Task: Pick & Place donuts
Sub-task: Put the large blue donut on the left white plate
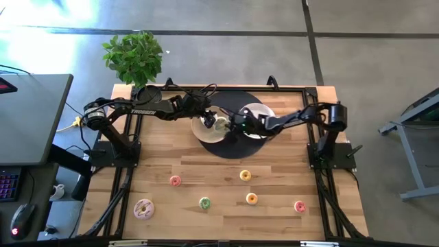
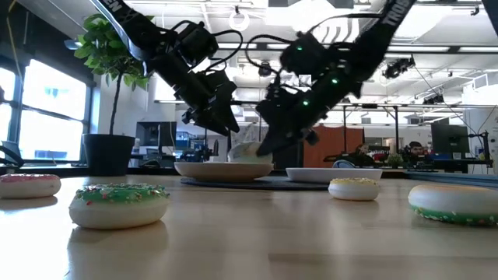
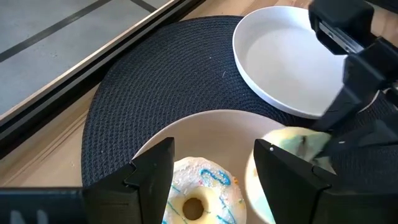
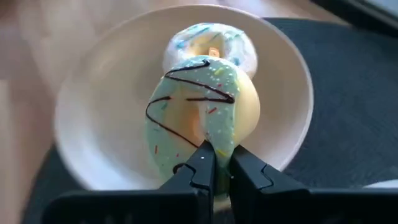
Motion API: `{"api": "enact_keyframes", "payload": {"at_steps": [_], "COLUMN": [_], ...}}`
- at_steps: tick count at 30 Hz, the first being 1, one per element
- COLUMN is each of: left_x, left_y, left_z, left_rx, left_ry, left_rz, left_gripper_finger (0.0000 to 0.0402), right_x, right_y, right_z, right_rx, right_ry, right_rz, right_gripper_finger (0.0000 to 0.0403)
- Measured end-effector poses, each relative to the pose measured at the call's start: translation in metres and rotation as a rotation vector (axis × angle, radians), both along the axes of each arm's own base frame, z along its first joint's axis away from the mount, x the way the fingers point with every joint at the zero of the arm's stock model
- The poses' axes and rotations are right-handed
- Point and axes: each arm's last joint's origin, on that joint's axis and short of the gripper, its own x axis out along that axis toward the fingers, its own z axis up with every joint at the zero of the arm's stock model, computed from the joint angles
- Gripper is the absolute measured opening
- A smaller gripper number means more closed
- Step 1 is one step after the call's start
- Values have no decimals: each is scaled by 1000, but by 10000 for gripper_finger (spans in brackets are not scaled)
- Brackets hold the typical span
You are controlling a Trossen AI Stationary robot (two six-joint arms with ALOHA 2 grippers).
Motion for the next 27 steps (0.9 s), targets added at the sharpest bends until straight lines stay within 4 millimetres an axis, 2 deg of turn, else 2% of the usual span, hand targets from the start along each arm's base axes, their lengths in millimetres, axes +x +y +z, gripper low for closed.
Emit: {"api": "enact_keyframes", "payload": {"at_steps": [4, 9, 19, 27], "left_x": [0, 0, 0, 0], "left_y": [0, 0, -1, -1], "left_z": [0, 0, 0, -1], "left_rx": [0, 0, -13, -20], "left_ry": [0, 0, -5, -2], "left_rz": [0, 0, -19, -25], "left_gripper_finger": [218, 218, 218, 218], "right_x": [13, 18, 8, 7], "right_y": [-4, -7, -20, -24], "right_z": [13, 20, 12, 13], "right_rx": [-89, -73, 5, 41], "right_ry": [27, 39, 119, 105], "right_rz": [50, 60, -17, 26], "right_gripper_finger": [24, 43, 108, 136]}}
